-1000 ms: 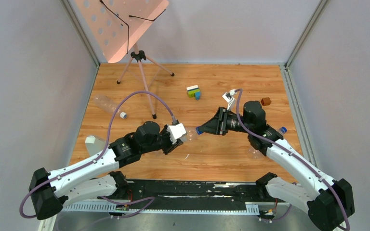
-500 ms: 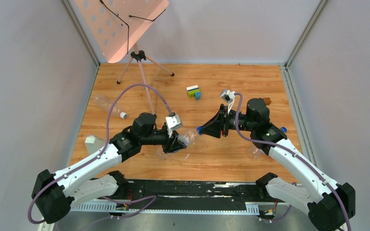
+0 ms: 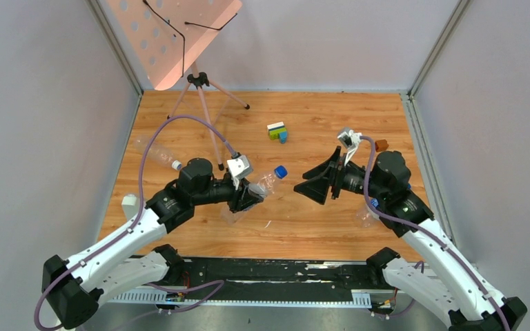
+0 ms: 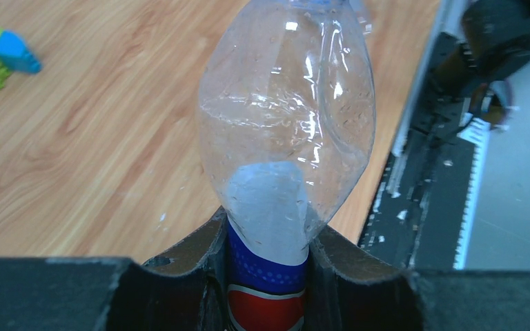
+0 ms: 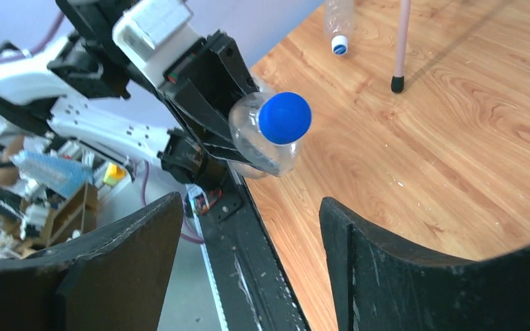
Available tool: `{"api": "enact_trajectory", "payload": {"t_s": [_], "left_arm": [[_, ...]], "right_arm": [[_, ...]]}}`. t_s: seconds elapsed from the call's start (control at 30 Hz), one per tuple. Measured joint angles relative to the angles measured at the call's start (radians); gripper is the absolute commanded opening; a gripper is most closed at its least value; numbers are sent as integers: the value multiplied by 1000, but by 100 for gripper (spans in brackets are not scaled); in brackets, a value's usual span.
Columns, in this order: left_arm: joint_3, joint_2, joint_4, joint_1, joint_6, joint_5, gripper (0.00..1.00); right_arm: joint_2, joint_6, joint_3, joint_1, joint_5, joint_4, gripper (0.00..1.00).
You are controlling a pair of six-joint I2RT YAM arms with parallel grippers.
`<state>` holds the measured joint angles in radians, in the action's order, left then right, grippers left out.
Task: Unscrew the bottle caps
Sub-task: Unscrew the bottle cap from the plastic bottle.
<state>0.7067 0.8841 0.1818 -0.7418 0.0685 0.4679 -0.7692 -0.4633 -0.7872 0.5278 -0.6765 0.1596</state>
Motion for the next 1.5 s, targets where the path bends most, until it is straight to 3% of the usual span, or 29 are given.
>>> {"api": "enact_trajectory", "payload": {"t_s": [0.3, 0.57, 0.87, 1.0, 1.23, 1.4, 1.5], "left_arm": [[3, -50, 60, -189, -106, -354, 0], [-3, -6, 36, -253, -169, -504, 0], [-24, 8, 5, -260, -197, -522, 0], [-32, 8, 5, -260, -220, -522, 0], [-46, 5, 7, -260, -235, -522, 0], [-50, 5, 11, -251, -204, -496, 0], [-53, 10, 7, -187, -159, -356, 0]], "right_arm": [[-47, -240, 0, 0, 109, 0, 71], [-142, -346, 3, 0, 63, -51, 67], [-235, -403, 5, 0, 27, -127, 51], [-270, -409, 5, 0, 15, -139, 31], [-283, -391, 27, 0, -23, -179, 16], [-274, -288, 45, -1, -60, -205, 14], [-256, -195, 54, -1, -92, -212, 14]]}}
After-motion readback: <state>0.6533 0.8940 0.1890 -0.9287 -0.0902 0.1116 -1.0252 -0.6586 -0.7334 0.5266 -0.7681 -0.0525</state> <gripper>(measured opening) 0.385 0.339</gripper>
